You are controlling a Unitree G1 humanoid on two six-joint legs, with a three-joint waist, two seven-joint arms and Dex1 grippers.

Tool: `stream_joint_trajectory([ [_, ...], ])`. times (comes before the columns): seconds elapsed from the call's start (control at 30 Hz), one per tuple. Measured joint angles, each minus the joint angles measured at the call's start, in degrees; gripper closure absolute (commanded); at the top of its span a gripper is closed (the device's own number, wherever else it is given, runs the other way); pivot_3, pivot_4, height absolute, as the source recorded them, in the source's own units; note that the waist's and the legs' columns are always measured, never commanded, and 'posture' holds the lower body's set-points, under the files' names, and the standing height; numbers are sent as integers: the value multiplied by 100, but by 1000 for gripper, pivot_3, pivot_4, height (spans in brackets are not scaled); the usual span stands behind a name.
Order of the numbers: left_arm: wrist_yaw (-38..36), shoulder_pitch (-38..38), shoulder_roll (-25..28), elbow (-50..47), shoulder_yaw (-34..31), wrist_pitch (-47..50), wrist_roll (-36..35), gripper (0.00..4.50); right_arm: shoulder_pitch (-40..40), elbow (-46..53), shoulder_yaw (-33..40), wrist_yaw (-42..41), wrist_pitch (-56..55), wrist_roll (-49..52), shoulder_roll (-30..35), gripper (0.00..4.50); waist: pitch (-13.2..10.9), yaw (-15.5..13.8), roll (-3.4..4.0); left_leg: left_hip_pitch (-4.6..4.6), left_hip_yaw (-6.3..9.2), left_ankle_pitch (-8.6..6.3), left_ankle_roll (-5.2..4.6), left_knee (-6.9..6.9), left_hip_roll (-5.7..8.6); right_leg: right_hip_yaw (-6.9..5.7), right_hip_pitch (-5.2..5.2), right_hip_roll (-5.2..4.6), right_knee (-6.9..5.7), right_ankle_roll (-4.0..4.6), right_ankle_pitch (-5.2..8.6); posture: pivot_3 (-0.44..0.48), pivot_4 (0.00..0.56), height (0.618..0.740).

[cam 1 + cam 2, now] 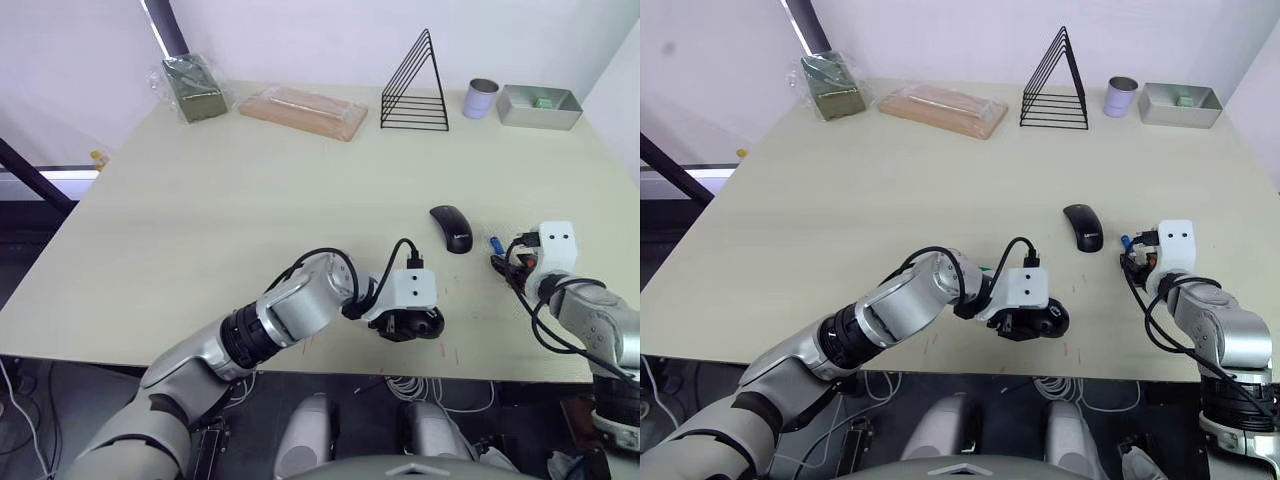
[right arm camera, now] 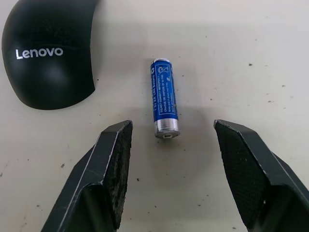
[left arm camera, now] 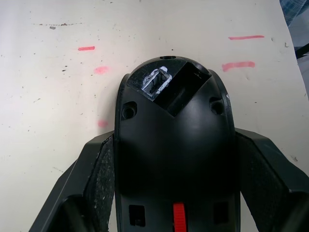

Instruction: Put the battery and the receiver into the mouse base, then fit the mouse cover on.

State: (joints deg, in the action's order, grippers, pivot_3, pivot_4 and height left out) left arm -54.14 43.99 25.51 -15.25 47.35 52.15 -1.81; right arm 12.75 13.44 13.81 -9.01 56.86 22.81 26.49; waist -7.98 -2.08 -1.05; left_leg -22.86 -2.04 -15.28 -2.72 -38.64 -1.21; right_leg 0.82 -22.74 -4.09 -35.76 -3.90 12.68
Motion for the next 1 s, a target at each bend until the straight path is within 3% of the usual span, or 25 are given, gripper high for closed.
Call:
stream_joint_trajectory([
  [0.2,-1,-5,9,-16,1,1,7,1528,53,-109,-56,48,-47,-157,-127,1666,0,3,0,0,0,0,0,0,0,0,0,0,0,0,0,0,150,740],
  [0.3,-1,-5,12,-23,2,6,8,1528,53,-109,-56,51,-70,-208,-134,2419,0,7,0,0,0,0,0,1,0,0,0,0,0,0,0,0,150,740],
  [0.43,-1,-8,20,-32,2,13,11,1528,53,-109,-56,46,-87,-232,-183,4297,0,11,0,0,1,0,0,1,-1,-1,0,1,0,0,0,0,150,740],
  [0.47,0,-9,20,-35,2,15,12,1528,53,-109,-56,44,-90,-233,-188,4414,0,11,0,0,1,0,0,1,-1,-1,0,1,0,0,0,0,150,740],
  [0.73,5,-28,24,-88,2,66,53,1528,-180,381,-48,-200,64,-188,33,4436,-1,22,1,0,1,0,0,2,-2,-1,-1,1,0,0,1,0,150,740],
  [1.0,13,-41,35,-119,0,118,70,1528,-868,2132,557,-1104,1518,737,1234,4436,1,40,2,1,5,-1,-1,5,-3,-3,0,0,3,0,2,0,150,740],
])
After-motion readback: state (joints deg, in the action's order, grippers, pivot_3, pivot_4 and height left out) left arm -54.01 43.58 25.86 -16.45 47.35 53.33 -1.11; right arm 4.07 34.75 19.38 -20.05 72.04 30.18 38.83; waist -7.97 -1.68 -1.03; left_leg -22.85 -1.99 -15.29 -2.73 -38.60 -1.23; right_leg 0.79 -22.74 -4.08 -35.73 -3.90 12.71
